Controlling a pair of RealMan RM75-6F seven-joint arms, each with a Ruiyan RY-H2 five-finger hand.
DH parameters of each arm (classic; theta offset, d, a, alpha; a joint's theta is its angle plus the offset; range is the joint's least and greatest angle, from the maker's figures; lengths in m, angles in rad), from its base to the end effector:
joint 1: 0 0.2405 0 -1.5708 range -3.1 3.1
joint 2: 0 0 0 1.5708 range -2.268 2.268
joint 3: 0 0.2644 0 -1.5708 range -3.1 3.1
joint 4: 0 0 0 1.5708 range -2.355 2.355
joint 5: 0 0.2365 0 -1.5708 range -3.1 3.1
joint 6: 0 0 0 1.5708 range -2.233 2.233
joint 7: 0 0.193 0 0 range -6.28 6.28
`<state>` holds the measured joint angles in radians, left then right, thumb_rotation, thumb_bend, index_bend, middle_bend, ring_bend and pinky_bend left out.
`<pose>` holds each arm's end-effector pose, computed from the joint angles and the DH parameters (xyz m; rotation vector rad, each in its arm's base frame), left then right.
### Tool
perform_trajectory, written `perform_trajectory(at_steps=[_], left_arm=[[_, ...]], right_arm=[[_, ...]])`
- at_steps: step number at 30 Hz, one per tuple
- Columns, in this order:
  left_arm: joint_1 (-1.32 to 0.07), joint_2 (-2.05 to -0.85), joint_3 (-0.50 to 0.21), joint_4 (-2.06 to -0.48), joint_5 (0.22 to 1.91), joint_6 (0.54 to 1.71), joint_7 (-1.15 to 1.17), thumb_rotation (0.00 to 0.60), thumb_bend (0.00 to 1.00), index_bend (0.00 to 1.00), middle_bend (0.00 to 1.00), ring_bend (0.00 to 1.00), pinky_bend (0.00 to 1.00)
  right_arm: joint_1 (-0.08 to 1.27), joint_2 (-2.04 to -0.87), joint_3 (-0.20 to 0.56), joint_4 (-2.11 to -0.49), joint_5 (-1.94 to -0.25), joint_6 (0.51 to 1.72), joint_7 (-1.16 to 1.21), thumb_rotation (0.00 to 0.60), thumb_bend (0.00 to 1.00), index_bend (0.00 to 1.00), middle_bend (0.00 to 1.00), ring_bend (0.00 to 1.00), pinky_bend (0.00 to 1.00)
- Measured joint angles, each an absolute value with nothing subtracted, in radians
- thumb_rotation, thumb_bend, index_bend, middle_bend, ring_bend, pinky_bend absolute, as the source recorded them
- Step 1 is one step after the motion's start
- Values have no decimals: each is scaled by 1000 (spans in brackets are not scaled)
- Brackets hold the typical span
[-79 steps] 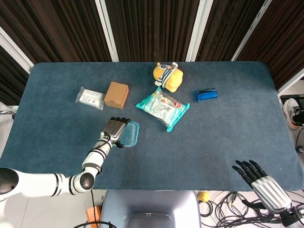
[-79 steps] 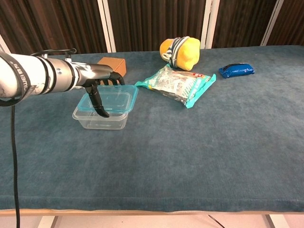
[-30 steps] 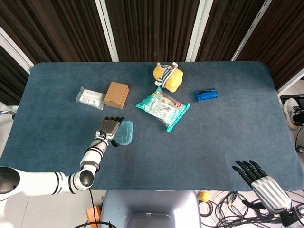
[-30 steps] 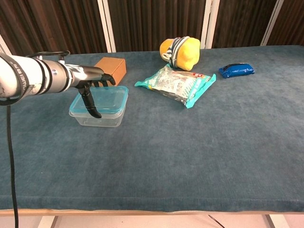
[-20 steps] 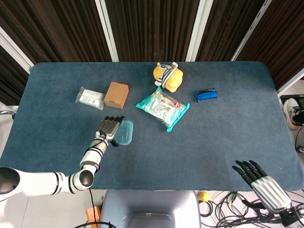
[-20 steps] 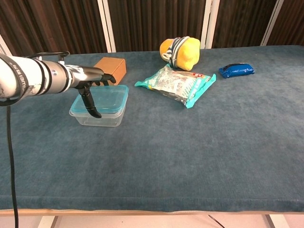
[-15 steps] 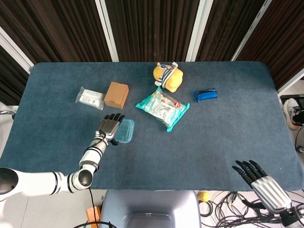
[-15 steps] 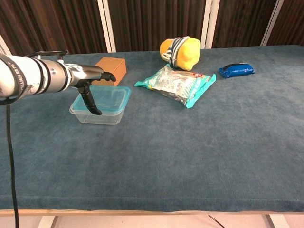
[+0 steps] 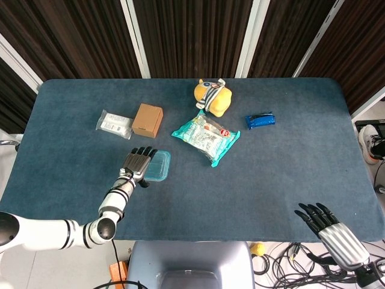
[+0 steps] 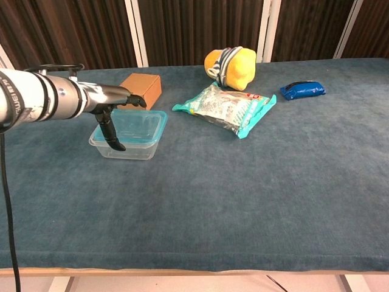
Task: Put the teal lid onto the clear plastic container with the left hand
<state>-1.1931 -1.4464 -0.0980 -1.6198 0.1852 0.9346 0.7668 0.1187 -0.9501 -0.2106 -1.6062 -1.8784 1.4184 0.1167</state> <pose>-0.1034 0.4328 -0.0609 -1.8677 -1.0573 -0.4548 -0.3156 -0.1612 0.1146 1.9012 -0.9754 0.7989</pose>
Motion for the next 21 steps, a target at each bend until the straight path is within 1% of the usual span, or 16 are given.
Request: perform_trajectory(at_steps=[3,5,10,11,14,21], left_arm=[[-1191,-1423,-91,-1673,201,968,776,600,206,0,7,0,78],[-1187,-1409,-87,-1706,224,988,779,600,238,0,43,0,69],[-1161,-1379,-68,-1763,295,1033,777,600,411,0,175,22,42],[-1155,-1375,-65,-1769,300,1034,773,600,429,0,195,32,39],[-1141,-1363,-55,-1788,321,1040,767,600,444,0,229,53,34],[-1101,-1346,-9,-1832,379,1072,775,600,443,0,232,57,25]], right_arm=[[118,-952,-212,-1608,-1880,1416,110,600,57,0,0,0,0],[118,-952,-212,-1609,-1880,1416,106,600,57,0,0,0,0],[115,-953,-213,-1610,-1883,1419,101,600,57,0,0,0,0],[115,-953,-213,-1610,-1883,1419,101,600,57,0,0,0,0],[116,-953,-212,-1610,-1882,1419,102,600,57,0,0,0,0],[118,-957,-213,-1615,-1884,1408,87,600,57,0,0,0,0]])
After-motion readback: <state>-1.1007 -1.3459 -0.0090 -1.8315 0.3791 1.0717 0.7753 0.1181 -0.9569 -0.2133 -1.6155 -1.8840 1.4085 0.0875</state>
